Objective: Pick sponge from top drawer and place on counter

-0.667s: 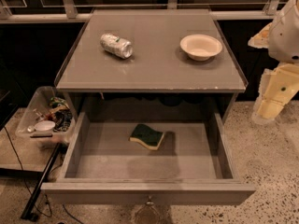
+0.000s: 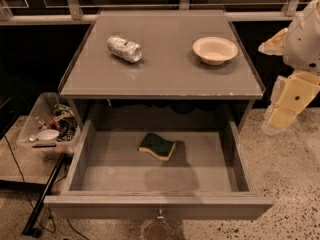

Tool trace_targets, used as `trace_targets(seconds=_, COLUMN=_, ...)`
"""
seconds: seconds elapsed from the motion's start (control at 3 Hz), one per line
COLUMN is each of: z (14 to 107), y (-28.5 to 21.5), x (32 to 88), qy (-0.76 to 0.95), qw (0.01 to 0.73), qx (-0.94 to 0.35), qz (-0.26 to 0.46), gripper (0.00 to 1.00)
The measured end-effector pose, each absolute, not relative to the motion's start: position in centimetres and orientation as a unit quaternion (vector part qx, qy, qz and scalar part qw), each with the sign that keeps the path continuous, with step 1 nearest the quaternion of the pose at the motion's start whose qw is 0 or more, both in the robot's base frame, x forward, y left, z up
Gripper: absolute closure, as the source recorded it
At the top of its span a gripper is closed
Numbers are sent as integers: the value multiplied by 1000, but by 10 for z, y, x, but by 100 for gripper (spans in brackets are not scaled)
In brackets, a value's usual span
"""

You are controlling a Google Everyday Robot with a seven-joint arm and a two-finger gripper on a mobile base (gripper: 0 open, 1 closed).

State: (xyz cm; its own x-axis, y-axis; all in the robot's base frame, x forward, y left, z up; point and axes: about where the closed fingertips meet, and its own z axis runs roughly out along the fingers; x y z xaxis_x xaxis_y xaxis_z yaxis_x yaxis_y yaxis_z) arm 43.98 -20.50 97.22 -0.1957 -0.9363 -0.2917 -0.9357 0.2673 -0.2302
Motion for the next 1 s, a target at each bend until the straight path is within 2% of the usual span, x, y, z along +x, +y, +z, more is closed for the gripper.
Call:
trace_targets(seconds=0.67, z=927, y=-194, x=453, qy=768, qw=308, qx=-541, qz=150, gripper=0)
trace_targets(seconds=1.0, z=920, y=-168, x=457, qy=755, qw=360, qx=-511, qz=199, gripper=0)
